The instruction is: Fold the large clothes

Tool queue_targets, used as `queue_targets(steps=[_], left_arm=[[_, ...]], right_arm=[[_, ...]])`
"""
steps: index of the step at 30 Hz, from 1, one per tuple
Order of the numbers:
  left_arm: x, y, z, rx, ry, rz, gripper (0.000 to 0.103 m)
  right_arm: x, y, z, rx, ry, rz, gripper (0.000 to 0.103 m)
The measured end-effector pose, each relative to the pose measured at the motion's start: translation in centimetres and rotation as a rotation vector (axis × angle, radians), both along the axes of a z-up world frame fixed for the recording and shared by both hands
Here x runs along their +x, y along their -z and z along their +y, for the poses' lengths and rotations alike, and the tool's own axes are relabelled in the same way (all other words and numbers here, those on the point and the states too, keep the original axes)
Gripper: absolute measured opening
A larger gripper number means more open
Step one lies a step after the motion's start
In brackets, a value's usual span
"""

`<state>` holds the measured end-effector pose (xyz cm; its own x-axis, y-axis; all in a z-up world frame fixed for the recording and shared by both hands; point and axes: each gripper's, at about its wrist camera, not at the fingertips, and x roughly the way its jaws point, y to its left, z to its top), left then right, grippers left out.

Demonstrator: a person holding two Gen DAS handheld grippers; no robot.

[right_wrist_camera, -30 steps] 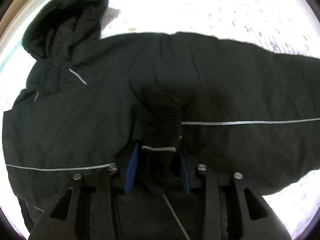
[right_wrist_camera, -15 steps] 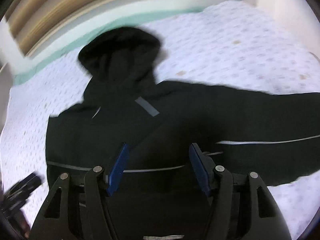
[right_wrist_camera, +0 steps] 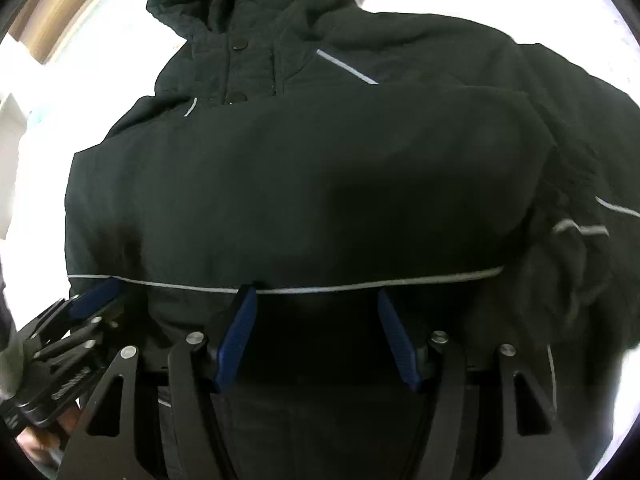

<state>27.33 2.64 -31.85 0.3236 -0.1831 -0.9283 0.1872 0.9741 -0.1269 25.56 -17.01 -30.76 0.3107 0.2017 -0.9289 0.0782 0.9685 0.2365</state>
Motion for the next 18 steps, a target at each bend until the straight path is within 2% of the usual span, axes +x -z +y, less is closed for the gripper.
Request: queue_targets(steps=[3, 7, 9, 13, 16, 18], left_arm=[[0.5, 0.9, -0.2, 0.005, 0.029, 0.017, 0.05], [1.2, -0.7, 1.0, -0.077, 0.045, 0.076, 0.05], [1.5, -2.5, 1.6, -0.108, 0.037, 0.038, 0.05], [2.8, -5.5, 2.3, -0.121, -0.003, -0.096, 0.05], [4.2, -4.6, 2.1, -0.096, 0.0, -0.1, 0.05], [4.8, -3.2, 1.8, -0.071, 0.006, -0.073, 0.05]], right_arm=[[0.4, 0.5, 0.0, 0.009, -0.06, 0.04, 0.065], [1.1, -1.7, 0.3, 0.021, -0.118, 0.076, 0.065], [1.5, -3.3, 0.2, 0.043, -0.127, 0.037, 0.065], [3.2, -5.7, 0.8, 0.054, -0.113, -0.059, 0.065], [4.6, -4.5, 0.8, 0.029, -0.125, -0.079, 0.065], [5.1, -2.7, 1.2, 0.004, -0.133, -0.051, 0.065]])
